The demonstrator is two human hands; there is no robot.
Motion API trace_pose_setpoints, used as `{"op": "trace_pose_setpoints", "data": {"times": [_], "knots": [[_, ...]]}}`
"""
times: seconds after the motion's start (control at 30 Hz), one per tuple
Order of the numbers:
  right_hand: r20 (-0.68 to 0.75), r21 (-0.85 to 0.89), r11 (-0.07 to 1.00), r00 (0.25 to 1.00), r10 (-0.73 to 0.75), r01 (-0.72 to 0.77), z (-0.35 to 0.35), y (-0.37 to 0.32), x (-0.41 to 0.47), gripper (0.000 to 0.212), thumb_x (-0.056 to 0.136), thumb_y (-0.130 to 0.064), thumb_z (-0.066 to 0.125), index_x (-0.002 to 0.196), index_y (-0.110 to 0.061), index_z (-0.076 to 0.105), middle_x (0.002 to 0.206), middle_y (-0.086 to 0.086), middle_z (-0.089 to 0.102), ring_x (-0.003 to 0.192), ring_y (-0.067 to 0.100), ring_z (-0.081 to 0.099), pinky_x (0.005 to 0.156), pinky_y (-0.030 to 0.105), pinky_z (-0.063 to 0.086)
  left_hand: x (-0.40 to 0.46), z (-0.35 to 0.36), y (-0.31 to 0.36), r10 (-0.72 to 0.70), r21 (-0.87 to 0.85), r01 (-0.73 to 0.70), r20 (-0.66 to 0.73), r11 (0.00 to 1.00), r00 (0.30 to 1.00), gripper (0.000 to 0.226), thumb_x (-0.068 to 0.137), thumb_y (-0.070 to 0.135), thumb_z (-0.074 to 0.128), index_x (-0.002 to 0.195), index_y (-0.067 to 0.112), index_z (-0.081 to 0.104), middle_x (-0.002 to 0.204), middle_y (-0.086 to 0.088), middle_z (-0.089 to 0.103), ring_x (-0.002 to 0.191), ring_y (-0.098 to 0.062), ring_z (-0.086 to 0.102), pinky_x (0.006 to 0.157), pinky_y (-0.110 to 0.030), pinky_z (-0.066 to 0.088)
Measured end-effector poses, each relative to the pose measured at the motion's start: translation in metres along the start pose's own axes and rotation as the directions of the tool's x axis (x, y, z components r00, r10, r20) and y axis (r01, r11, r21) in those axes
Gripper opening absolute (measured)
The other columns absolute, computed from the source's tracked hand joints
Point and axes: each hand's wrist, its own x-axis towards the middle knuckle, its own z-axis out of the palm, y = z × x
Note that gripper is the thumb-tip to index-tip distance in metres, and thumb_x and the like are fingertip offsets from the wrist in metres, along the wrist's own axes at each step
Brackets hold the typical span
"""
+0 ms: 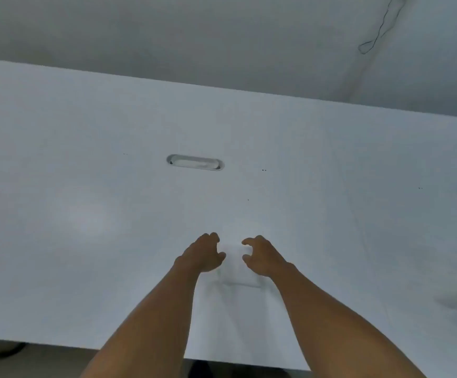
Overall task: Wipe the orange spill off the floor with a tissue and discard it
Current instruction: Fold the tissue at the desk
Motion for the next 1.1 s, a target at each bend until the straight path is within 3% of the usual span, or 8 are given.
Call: {"op": "trace_pose_setpoints", "data": {"times": [0.13, 0.27, 0.47, 0.63, 0.73, 0.83, 0.93, 1.1], "knots": [[0.011, 0.003, 0.997, 0.997, 0.074, -0.074, 0.022, 0.008, -0.003, 0.052, 0.099, -0.026, 0.054, 0.147, -0.014, 0.041, 0.144, 0.011, 0.044, 0.133, 0.028, 0.047, 0.109, 0.036, 0.040, 0.002, 0.021, -0.002, -0.014, -0.074, 0.017, 0.039, 0.997, 0.999, 0.060, 0.098, 0.033, 0.057, 0.150, 0.017, 0.031, 0.156, -0.010, 0.029, 0.129, -0.032, 0.053, 0.108, -0.045, 0.044], [-0.017, 0.007, 0.995, 0.994, 0.104, -0.104, 0.025, 0.016, 0.005, 0.053, 0.100, -0.029, 0.053, 0.149, -0.018, 0.039, 0.141, 0.012, 0.045, 0.131, 0.029, 0.048, 0.108, 0.038, 0.041, 0.011, 0.032, -0.001, 0.050, -0.065, -0.054, -0.070, 0.996, 0.996, 0.062, 0.097, 0.023, 0.060, 0.152, 0.026, 0.030, 0.164, 0.000, 0.005, 0.111, -0.034, 0.064, 0.096, -0.043, 0.053], [0.004, -0.026, 0.995, 0.996, 0.094, -0.094, 0.026, 0.026, 0.014, 0.045, 0.093, -0.019, 0.067, 0.135, -0.017, 0.054, 0.128, 0.007, 0.041, 0.108, 0.024, 0.059, 0.095, 0.030, 0.051, 0.026, 0.045, 0.003, 0.078, 0.008, -0.078, 0.020, 0.997, 0.997, 0.055, 0.100, 0.025, 0.055, 0.151, 0.024, 0.035, 0.159, -0.001, 0.029, 0.129, -0.028, 0.053, 0.105, -0.041, 0.048], [-0.105, 0.003, 0.996, 0.991, 0.084, -0.084, 0.034, 0.038, 0.011, 0.011, 0.092, -0.014, 0.068, 0.102, -0.014, 0.066, 0.113, -0.002, 0.047, 0.091, 0.016, 0.058, 0.082, 0.025, 0.053, 0.031, 0.059, 0.008, -0.011, 0.026, 0.011, -0.011, 1.000, 1.000, 0.042, 0.097, 0.019, 0.058, 0.136, 0.010, 0.047, 0.137, -0.010, 0.041, 0.110, -0.029, 0.059, 0.096, -0.041, 0.053], [-0.112, 0.017, 0.998, 0.991, 0.068, -0.066, 0.028, 0.039, 0.011, 0.005, 0.093, -0.018, 0.065, 0.095, -0.015, 0.067, 0.106, -0.003, 0.058, 0.093, 0.018, 0.061, 0.079, 0.027, 0.052, 0.029, 0.064, 0.007, -0.074, -0.046, 0.073, -0.024, 0.996, 0.997, 0.030, 0.098, 0.025, 0.058, 0.121, 0.007, 0.056, 0.129, -0.011, 0.045, 0.105, -0.028, 0.059, 0.092, -0.036, 0.051], [-0.054, 0.075, 0.996, 0.997, 0.058, -0.053, 0.017, 0.042, 0.012, 0.003, 0.090, -0.018, 0.062, 0.089, -0.019, 0.065, 0.090, -0.001, 0.068, 0.081, 0.021, 0.064, 0.072, 0.034, 0.053, 0.023, 0.063, 0.010, -0.115, -0.253, 0.104, -0.026, 0.962, 0.993, 0.050, 0.093, 0.031, 0.067, 0.133, 0.012, 0.046, 0.135, -0.009, 0.041, 0.117, -0.027, 0.055, 0.101, -0.037, 0.047], [0.009, 0.115, 0.992, 0.999, -0.047, 0.046, 0.007, 0.043, 0.012, 0.003, 0.088, -0.018, 0.063, 0.086, -0.019, 0.065, 0.085, -0.001, 0.069, 0.071, 0.015, 0.060, 0.069, 0.032, 0.051, 0.014, 0.051, 0.015, -0.064, -0.335, 0.054, -0.017, 0.941, 0.998, 0.060, 0.091, 0.023, 0.068, 0.144, 0.023, 0.038, 0.143, -0.005, 0.042, 0.128, -0.026, 0.050, 0.104, -0.036, 0.044], [0.098, 0.168, 0.961, 0.967, -0.236, 0.218, -0.010, 0.033, 0.011, 0.009, 0.087, -0.016, 0.063, 0.082, -0.022, 0.068, 0.080, -0.005, 0.067, 0.067, 0.007, 0.056, 0.064, 0.022, 0.045, -0.011, 0.035, 0.018, -0.156, -0.340, 0.158, 0.036, 0.927, 0.987, 0.026, 0.096, 0.026, 0.059, 0.120, 0.016, 0.063, 0.125, -0.004, 0.062, 0.112, -0.024, 0.059, 0.089, -0.031, 0.046]]}}
